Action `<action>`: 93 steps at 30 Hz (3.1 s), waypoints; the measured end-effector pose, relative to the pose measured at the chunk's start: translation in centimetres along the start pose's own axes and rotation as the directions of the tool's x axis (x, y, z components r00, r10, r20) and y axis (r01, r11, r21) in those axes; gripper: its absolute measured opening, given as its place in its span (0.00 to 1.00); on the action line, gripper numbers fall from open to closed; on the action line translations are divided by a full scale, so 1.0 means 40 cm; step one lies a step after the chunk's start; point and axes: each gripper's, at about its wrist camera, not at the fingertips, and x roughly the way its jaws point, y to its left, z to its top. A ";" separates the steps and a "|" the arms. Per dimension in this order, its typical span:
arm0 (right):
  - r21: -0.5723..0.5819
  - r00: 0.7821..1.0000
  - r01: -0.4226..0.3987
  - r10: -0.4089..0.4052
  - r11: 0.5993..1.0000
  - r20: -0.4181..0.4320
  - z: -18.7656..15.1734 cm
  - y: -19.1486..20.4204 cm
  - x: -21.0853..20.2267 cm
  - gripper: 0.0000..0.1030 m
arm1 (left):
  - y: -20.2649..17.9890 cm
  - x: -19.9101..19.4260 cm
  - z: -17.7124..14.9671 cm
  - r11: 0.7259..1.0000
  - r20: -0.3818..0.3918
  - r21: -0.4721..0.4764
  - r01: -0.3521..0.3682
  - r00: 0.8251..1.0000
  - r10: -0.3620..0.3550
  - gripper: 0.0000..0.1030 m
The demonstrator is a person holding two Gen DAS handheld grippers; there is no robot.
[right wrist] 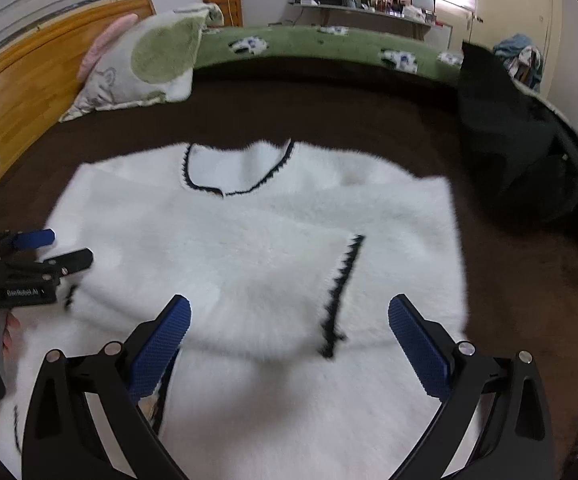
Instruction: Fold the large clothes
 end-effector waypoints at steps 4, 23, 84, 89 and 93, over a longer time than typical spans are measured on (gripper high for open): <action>0.007 1.000 -0.007 0.007 1.000 0.009 -0.029 -0.032 -0.103 0.95 | 0.009 -0.120 -0.028 1.000 0.033 -0.004 0.017 0.999 -0.016 0.94; 0.214 0.979 -0.189 0.202 0.958 -0.037 -0.440 -0.226 -0.373 0.95 | 0.137 -0.383 -0.462 0.964 -0.054 -0.062 0.258 0.964 -0.261 0.94; 0.206 0.994 -0.082 0.094 0.975 -0.053 -0.605 -0.191 -0.413 0.08 | 0.115 -0.356 -0.668 0.918 -0.067 -0.234 0.320 0.937 -0.343 0.17; 0.184 0.998 -0.056 0.060 0.981 -0.018 -0.532 -0.188 -0.448 0.08 | 0.121 -0.398 -0.614 0.922 -0.027 -0.219 0.319 0.943 -0.333 0.17; 0.160 0.999 -0.035 0.032 0.987 0.023 -0.445 -0.187 -0.480 0.08 | 0.125 -0.436 -0.544 0.922 0.039 -0.215 0.322 0.946 -0.322 0.18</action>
